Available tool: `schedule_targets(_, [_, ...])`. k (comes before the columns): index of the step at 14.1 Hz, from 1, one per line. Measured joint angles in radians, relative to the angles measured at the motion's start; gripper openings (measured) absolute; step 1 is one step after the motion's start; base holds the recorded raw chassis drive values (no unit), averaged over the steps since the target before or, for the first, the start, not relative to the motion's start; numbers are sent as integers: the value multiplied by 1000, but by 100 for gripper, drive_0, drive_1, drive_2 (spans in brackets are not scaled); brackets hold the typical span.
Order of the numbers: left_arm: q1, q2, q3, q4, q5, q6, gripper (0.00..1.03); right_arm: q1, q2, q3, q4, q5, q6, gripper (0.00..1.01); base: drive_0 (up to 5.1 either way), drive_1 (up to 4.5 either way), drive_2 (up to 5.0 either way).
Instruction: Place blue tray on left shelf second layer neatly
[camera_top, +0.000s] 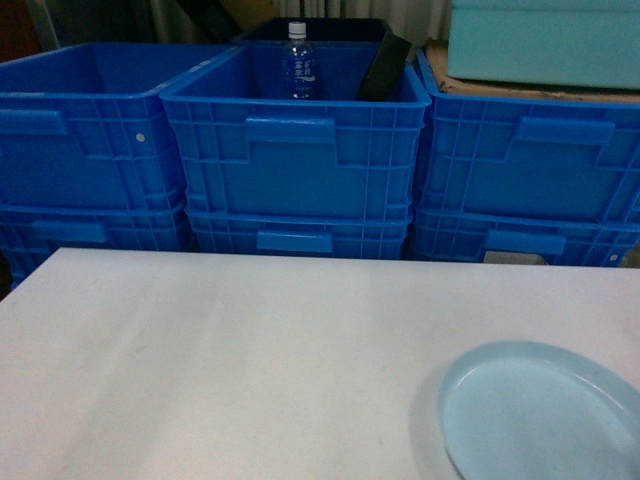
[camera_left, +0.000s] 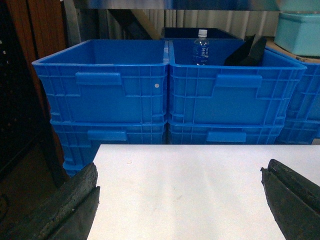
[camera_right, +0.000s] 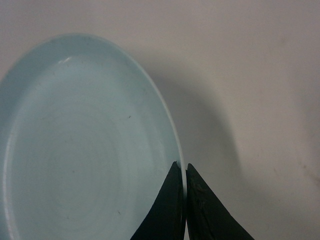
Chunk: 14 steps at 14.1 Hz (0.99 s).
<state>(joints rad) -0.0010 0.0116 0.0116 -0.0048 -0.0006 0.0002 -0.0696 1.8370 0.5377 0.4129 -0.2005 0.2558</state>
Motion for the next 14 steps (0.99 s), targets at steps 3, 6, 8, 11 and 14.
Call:
schedule_targets(3, [0,0,0,0,0,0,98,18,-340,66,-155,-43,-82,2,0,0,0])
schedule_targets(6, [0,0,0,0,0,0,98,18,-690,68,-300,-90,-179,2,0,0,0])
schedule_targets(8, [0,0,0,0,0,0,98,16,-880,-3,-208,-51,-269,2,0,0,0])
schedule_targets(11, [0,0,0,0,0,0,98,-4,-1077,-164,63,114,-433,2,0,0,0])
schedule_targets(14, [0,0,0,0,0,0,98,0,-1067,-207,118,119,-451,2,0,0,0])
